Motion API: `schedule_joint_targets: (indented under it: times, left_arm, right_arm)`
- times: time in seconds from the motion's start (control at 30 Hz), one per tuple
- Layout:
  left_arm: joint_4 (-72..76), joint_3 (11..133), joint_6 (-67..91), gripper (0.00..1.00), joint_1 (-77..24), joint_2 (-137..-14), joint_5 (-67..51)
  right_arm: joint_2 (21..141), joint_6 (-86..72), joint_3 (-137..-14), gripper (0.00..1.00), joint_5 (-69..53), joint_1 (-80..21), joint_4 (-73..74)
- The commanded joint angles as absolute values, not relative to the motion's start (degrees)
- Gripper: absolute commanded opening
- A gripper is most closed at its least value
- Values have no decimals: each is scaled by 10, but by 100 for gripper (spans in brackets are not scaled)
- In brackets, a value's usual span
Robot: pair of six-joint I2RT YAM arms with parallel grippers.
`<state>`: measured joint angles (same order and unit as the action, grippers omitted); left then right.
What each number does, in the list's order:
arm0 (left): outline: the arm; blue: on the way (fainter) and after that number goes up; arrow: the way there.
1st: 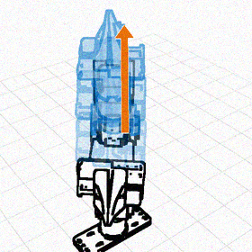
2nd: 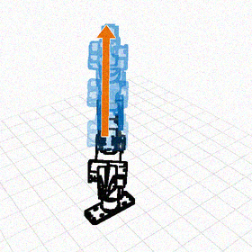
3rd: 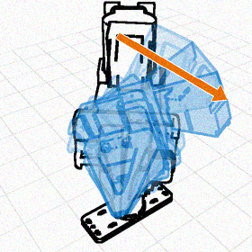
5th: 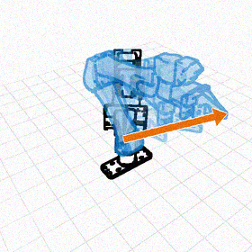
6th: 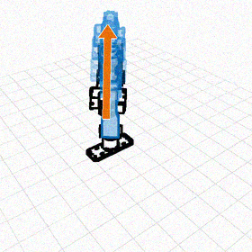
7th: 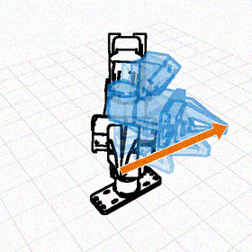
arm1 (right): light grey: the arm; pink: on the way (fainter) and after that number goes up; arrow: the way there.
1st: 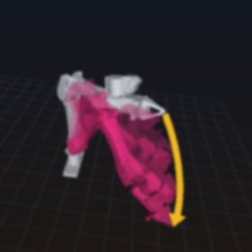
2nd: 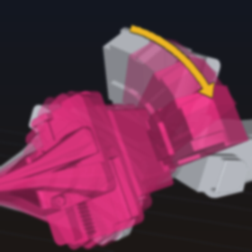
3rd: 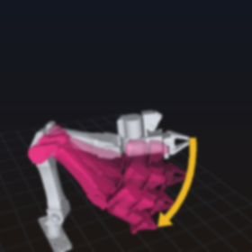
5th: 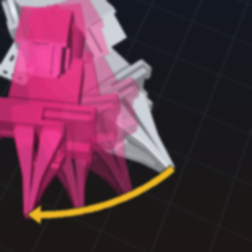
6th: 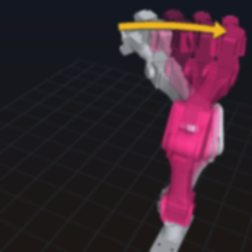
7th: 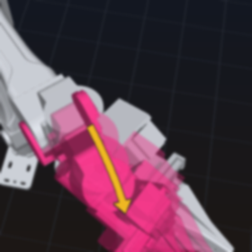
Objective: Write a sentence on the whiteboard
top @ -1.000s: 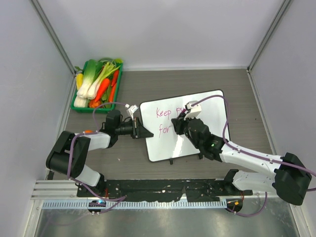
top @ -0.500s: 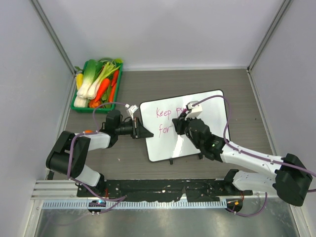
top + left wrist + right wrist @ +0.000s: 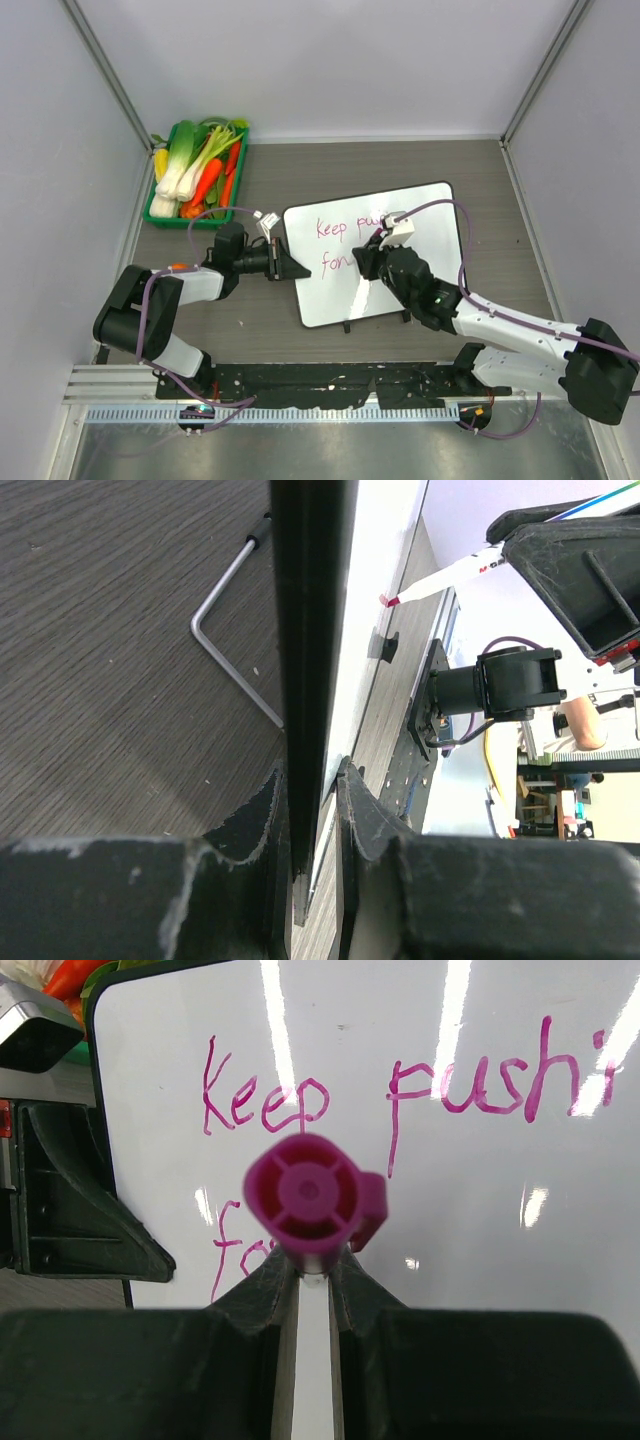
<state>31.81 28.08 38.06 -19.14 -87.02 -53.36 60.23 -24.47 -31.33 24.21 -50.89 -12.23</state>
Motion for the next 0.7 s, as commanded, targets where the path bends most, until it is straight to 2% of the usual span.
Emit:
schedule_joint_targets:
  times: [0.0, 0.67]
  left_arm:
    - [241, 273, 315, 0, -203, -890, -425]
    - [241, 273, 313, 0, -204, -889, -425]
  right_arm:
    - [594, -256, -301, 1, 253, -508, -107]
    - [619, -221, -350, 1, 299, -497, -125]
